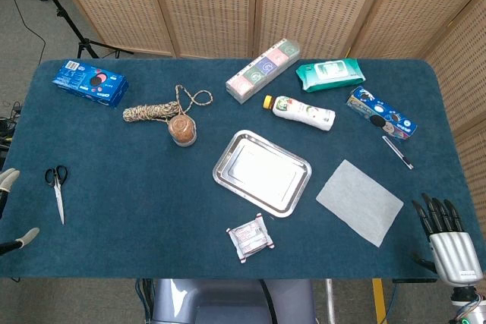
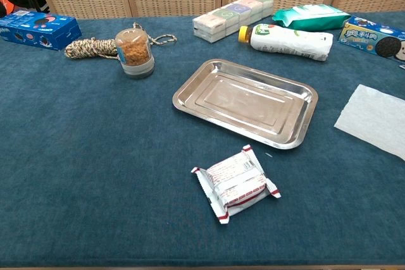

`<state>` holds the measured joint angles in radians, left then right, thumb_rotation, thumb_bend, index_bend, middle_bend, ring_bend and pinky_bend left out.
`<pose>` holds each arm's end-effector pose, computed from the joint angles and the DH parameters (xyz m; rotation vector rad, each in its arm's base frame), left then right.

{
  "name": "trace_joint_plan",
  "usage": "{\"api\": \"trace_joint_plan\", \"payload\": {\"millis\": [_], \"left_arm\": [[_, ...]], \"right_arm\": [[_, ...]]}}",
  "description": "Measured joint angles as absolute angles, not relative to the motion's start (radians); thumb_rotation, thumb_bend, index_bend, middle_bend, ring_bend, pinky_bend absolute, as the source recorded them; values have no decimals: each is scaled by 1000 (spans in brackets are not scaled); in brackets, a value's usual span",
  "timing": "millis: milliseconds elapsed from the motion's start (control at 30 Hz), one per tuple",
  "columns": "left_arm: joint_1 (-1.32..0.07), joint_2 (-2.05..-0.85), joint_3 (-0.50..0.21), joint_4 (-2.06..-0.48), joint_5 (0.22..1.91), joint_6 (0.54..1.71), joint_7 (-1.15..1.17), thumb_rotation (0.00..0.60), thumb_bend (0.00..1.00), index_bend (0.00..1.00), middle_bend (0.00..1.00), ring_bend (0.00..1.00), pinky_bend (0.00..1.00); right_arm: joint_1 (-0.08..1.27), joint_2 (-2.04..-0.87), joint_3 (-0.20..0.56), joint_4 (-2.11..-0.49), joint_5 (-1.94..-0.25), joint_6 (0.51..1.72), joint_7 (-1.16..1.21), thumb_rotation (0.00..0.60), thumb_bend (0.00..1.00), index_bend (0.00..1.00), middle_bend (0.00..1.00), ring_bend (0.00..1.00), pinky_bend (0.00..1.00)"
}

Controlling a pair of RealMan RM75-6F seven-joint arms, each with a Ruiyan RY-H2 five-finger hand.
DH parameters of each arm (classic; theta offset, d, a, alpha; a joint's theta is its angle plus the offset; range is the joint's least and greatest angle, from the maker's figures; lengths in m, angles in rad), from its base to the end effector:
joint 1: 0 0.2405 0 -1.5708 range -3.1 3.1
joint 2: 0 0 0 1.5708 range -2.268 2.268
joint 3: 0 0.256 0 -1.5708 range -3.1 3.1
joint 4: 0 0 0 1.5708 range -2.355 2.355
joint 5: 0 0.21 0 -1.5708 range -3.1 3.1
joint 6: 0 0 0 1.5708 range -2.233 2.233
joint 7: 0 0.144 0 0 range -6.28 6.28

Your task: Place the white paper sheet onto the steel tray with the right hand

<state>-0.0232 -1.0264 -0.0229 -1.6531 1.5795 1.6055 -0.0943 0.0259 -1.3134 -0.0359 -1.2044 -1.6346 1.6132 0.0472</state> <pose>-0.3040 0.1556 0.1919 -1.3544 -0.8719 -0.9948 -0.3568 -0.1458 0.1300 1.5060 -0.7319 0.8372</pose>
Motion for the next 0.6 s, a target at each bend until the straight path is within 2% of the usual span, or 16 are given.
{"api": "trace_joint_plan", "payload": {"millis": [133,233,433,600], "left_arm": [[-18,-1023,-26,-1653,1580,1619,-105,600,0,0,0,0,0],[-15,-1021,-25,-1654,1584,1625,-111,600,0,0,0,0,0],[-14,-1021,-24,-1656,1591,1627,-112,600,0,0,0,0,0],[-20,-1023,-24,-1657,1589,1612,-99,600,0,0,0,0,0]], "right_arm": [[27,-1316,-39,-1206,-1638,1603,41,600,0,5,0,0,0],[28,-1324,-48,-1199,-1643,1589,40,600,0,45,0,0,0],[37,-1340,-60,-1194,-1665,1570,47,600,0,149,0,0,0],[59,-1375,-63,-1190,-1683,1542,32,600,0,285,0,0,0]]}}
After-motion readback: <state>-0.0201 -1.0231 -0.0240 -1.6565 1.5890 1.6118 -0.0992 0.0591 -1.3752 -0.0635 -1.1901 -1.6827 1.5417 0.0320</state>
